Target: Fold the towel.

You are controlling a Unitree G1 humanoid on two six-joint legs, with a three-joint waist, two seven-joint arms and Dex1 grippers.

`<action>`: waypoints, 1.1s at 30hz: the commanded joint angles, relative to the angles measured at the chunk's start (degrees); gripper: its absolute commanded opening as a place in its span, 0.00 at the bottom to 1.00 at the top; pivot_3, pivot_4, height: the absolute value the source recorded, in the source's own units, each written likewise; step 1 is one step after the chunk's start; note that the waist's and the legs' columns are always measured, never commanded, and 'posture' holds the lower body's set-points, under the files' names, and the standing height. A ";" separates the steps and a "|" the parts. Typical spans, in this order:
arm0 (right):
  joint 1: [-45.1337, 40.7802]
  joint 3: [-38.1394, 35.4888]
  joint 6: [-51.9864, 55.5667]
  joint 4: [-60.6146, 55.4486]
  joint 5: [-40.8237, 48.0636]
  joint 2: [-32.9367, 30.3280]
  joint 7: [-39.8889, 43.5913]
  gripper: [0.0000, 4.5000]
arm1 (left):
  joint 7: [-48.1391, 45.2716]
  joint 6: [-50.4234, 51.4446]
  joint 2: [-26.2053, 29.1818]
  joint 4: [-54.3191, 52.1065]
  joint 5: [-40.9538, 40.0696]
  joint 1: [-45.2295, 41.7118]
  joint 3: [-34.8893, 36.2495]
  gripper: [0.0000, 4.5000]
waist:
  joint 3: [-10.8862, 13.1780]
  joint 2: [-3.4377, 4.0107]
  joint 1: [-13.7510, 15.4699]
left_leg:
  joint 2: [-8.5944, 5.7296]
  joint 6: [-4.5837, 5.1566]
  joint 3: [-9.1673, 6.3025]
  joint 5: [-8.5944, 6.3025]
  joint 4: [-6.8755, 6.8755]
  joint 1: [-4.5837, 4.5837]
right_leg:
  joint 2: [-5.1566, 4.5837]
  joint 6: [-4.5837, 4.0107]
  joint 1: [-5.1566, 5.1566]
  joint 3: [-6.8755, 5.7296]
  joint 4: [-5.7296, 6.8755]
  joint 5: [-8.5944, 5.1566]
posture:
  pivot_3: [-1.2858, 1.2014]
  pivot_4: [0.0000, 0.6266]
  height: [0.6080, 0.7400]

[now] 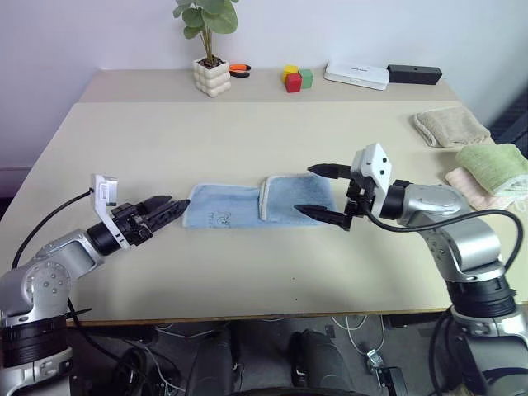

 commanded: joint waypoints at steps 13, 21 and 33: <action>0.35 0.91 -0.90 -1.60 -0.04 1.50 -1.51 0.99 | 48.33 0.76 -15.26 -11.44 -40.25 11.75 3.85 1.00 | 0.01 -0.11 0.23 | -0.05 0.00 -0.09 0.00 0.07 0.03 | -0.02 -0.18 0.12 -0.03 -0.02 -0.09 | 0.52 0.24 0.96; 0.25 1.33 -1.25 -1.40 -0.75 2.02 -2.64 0.99 | 55.92 -4.31 -14.45 -6.14 -44.05 11.21 -2.02 1.00 | 0.00 -0.09 0.57 | -0.08 0.00 -0.06 0.00 0.10 0.06 | -0.02 -0.25 0.20 -0.04 -0.12 -0.11 | 0.52 0.24 0.96; -0.09 0.87 -1.82 -1.05 -2.38 2.67 -4.74 1.00 | 58.56 -6.61 -13.28 3.11 -48.28 4.94 -7.61 0.25 | -0.02 -0.06 1.55 | -0.11 0.01 -0.04 -0.01 0.16 0.06 | -0.02 -0.27 0.26 -0.04 -0.19 -0.12 | 0.52 0.24 0.96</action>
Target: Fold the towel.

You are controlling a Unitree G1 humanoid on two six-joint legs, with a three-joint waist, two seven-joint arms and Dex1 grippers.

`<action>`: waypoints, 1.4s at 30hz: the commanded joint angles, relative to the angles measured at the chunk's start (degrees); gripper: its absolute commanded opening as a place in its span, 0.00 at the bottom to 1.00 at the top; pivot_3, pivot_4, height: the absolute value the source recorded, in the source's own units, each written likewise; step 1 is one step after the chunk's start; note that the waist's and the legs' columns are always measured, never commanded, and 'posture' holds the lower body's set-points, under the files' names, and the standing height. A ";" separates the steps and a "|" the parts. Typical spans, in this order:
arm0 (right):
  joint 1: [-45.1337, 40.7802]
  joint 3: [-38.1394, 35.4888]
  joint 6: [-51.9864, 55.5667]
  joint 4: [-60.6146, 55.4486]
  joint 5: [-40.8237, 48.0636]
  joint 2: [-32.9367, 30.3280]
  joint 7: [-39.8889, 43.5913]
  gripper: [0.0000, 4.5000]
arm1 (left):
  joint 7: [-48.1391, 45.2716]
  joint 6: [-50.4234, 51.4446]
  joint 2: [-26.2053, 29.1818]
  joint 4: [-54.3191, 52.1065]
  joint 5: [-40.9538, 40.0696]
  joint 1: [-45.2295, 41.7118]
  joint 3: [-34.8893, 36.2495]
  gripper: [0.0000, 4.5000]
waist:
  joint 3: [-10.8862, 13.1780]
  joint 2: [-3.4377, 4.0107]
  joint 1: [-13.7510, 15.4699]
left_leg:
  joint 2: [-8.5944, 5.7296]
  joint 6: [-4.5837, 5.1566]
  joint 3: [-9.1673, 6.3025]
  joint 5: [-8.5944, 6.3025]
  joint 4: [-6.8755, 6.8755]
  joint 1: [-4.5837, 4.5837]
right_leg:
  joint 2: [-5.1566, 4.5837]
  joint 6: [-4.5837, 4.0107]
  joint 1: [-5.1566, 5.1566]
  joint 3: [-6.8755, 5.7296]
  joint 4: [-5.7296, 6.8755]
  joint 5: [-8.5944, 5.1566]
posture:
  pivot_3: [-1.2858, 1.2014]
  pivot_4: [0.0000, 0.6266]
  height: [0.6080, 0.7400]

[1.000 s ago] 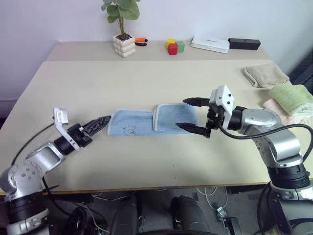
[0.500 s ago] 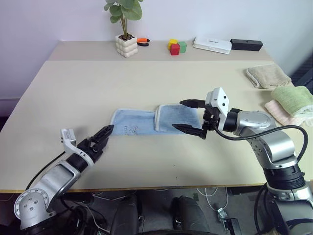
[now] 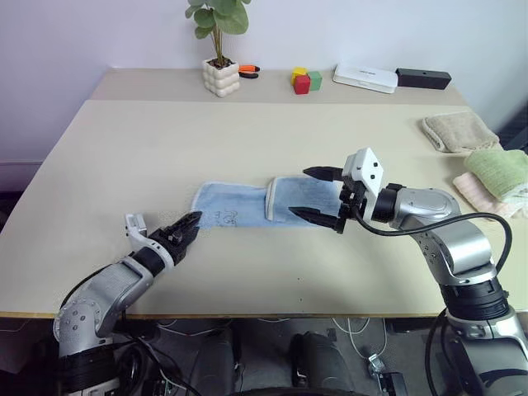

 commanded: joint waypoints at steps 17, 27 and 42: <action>2.98 -7.17 -1.98 2.30 0.43 -5.68 0.90 1.00 | -28.48 0.19 8.01 -6.19 22.08 -12.15 -10.11 0.01 | 0.01 0.03 0.15 | -0.03 -0.02 0.03 0.00 -0.03 -0.08 | 0.01 -0.01 0.06 -0.13 -0.24 0.00 | 0.52 0.24 0.96; 6.85 -13.10 -3.67 4.71 -0.54 -10.05 0.40 1.00 | -57.30 -12.17 4.48 1.57 52.83 -26.84 -31.33 0.01 | 0.01 0.13 -0.04 | 0.00 0.05 0.15 -0.04 -0.20 -0.07 | 0.10 -0.04 0.15 -0.13 -0.73 0.09 | 0.52 0.24 0.96; 17.34 -22.62 -0.67 -4.07 2.43 -12.59 -1.76 1.00 | -76.93 -27.27 -13.19 34.57 75.84 -44.26 -39.30 0.01 | 0.06 0.08 0.04 | -0.01 0.18 0.10 -0.10 -0.12 -0.17 | 0.09 0.01 0.17 -0.13 -0.83 0.10 | 0.52 0.24 0.96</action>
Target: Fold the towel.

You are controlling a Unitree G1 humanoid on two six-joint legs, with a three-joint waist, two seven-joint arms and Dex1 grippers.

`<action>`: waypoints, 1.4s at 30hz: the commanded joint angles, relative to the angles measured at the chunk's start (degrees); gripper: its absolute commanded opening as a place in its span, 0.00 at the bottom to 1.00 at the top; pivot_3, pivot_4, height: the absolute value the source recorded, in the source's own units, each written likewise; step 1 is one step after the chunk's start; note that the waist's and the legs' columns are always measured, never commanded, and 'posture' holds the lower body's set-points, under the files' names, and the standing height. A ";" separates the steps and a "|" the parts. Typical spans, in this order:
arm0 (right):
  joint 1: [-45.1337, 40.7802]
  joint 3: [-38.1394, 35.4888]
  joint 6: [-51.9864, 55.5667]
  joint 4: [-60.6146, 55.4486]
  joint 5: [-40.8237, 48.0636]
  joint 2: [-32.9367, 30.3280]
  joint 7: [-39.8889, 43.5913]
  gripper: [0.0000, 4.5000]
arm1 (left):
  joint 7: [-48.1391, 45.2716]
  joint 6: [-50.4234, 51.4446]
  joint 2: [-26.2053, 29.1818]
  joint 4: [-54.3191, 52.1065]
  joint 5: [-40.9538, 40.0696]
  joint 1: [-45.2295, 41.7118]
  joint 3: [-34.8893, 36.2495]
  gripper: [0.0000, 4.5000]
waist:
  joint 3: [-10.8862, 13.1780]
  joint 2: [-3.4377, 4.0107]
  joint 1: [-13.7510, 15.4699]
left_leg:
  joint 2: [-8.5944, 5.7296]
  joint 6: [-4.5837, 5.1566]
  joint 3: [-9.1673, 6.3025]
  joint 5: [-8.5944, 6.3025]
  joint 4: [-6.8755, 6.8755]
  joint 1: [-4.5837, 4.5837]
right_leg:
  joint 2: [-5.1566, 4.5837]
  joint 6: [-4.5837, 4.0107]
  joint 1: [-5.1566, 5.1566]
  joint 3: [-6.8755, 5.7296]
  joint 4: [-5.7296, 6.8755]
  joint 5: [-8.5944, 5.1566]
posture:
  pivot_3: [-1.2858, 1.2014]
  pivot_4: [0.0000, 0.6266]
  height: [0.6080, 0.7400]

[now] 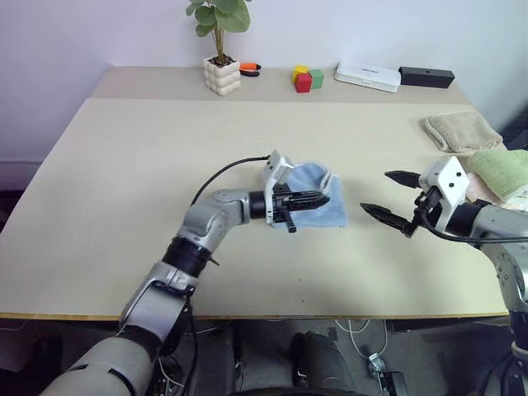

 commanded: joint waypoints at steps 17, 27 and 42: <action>1.79 -3.77 2.89 -7.87 5.34 -0.77 -1.80 1.00 | -3.48 -9.68 -8.71 20.34 15.09 -5.93 3.40 0.29 | 0.01 -0.02 -0.06 | 0.01 0.03 -0.03 -0.02 0.01 -0.01 | 0.00 0.01 -0.03 0.00 0.01 0.00 | 0.52 0.24 0.96; -6.36 0.84 2.12 -3.89 5.77 2.86 -3.81 1.00 | -12.08 -1.03 -4.61 -2.33 9.79 2.58 4.25 0.98 | 0.02 0.01 -0.14 | 0.04 0.03 -0.02 -0.02 -0.01 -0.01 | 0.00 0.01 -0.04 0.00 0.05 0.00 | 0.52 0.24 0.96; -11.74 7.63 1.84 -2.27 3.98 31.06 -27.61 0.71 | 8.24 11.38 -3.97 -18.35 -3.89 8.39 22.36 0.37 | 0.04 0.14 0.01 | 0.03 0.01 -0.05 0.01 0.07 0.00 | 0.03 0.47 0.01 -0.01 0.23 0.26 | 0.52 0.24 0.96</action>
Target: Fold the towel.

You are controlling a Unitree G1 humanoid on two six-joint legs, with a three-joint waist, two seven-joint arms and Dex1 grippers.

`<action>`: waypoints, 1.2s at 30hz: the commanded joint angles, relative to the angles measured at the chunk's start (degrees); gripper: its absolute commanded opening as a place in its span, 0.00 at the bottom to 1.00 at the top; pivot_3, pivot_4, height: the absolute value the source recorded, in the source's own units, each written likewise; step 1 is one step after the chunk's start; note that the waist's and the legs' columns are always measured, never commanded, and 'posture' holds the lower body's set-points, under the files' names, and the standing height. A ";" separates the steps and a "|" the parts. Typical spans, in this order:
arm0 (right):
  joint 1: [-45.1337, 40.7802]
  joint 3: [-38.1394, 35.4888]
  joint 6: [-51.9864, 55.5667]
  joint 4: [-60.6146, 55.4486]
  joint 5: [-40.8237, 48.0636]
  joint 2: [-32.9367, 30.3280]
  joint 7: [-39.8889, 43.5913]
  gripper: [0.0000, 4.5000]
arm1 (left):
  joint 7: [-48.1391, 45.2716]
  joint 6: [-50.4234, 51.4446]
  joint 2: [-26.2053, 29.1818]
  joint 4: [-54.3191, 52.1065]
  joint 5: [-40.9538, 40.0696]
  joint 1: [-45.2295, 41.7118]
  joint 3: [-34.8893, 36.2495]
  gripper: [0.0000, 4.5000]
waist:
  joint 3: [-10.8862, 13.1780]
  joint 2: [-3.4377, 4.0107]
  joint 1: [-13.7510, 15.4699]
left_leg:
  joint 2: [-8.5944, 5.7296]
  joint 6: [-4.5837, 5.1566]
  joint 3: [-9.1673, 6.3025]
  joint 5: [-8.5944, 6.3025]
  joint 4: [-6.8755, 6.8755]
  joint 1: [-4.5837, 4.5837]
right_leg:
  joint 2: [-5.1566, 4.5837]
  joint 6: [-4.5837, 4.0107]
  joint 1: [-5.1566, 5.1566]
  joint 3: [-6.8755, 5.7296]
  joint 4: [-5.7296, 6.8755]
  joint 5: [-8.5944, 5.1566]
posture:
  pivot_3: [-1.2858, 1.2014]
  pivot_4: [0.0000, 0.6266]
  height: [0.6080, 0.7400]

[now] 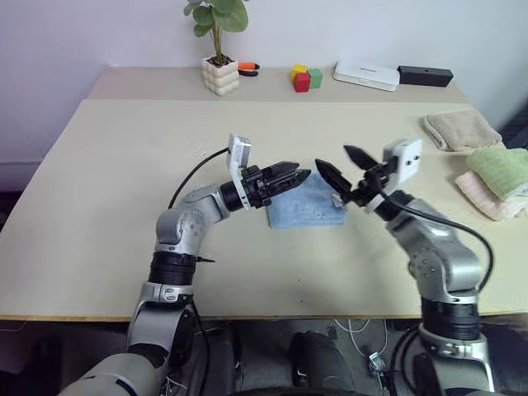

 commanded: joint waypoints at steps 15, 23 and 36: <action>-3.77 9.87 -6.95 13.87 -16.70 10.53 -16.10 0.01 | 16.56 -14.31 -7.04 15.02 10.99 -4.08 -2.72 0.00 | -0.01 0.00 -0.40 | 0.00 -0.01 0.03 0.01 -0.01 0.02 | 0.06 0.02 0.00 0.01 -0.03 0.01 | 0.52 0.24 0.96; -2.24 6.36 -10.20 22.35 -19.42 10.40 -20.73 0.01 | 19.14 -18.09 -7.42 25.48 16.97 -4.25 -4.95 0.00 | -0.01 0.00 -0.39 | 0.00 -0.01 0.03 0.00 -0.02 0.03 | 0.06 0.02 0.01 0.01 -0.04 0.01 | 0.52 0.24 0.96; -0.83 3.27 -12.70 23.81 -18.58 8.97 -21.12 0.01 | 20.57 -21.57 -4.17 29.99 16.11 -5.18 -0.97 0.00 | -0.07 0.01 -1.24 | 0.03 -0.01 0.01 0.00 -0.01 0.13 | 0.06 0.02 0.10 0.01 -0.03 0.01 | 0.52 0.24 0.96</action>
